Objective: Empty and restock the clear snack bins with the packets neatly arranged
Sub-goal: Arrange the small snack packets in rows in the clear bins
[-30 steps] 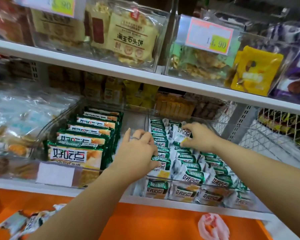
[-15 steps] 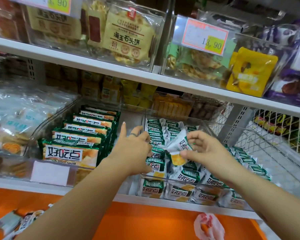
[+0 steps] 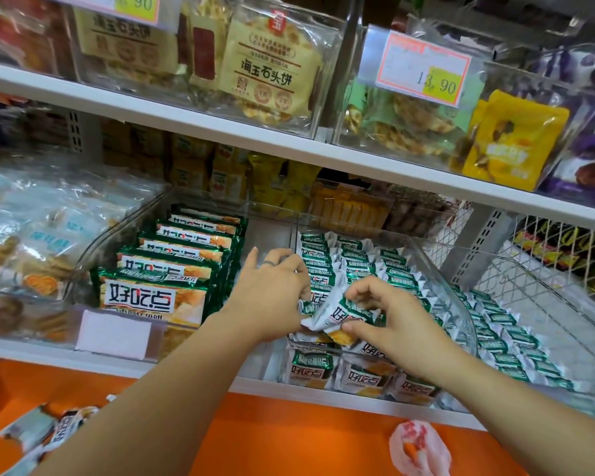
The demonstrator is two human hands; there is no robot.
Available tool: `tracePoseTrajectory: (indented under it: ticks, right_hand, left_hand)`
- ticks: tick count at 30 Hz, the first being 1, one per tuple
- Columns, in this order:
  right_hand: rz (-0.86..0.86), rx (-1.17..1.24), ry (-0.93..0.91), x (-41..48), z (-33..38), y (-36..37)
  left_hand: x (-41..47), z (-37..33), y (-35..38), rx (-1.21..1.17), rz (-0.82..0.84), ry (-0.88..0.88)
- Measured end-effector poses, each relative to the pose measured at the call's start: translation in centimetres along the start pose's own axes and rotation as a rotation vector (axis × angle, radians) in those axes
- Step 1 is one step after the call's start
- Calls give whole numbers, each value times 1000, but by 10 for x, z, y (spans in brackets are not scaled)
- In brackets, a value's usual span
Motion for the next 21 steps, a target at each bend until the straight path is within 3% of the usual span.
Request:
tracePoseTrajectory:
  ticks: [7, 13, 21]
  right_hand:
    - [115, -142, -42, -3, -2, 6]
    - [96, -330, -145, -4, 2, 14]
    - [81, -456, -241, -2, 12, 22]
  left_hand:
    - [2, 0, -2, -66, -3, -24]
    - [4, 3, -1, -95, -11, -5]
    - [8, 9, -7, -338, 30, -25]
Point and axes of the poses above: each hand's wrist, its own x-axis towards the middle knuckle, its own y-axis out of the palm, z = x × y, the point moved 2 cm from there along x, towards the middle knuckle, and after that the axes turned 15 degrees about -z, right-handed, at the moved point
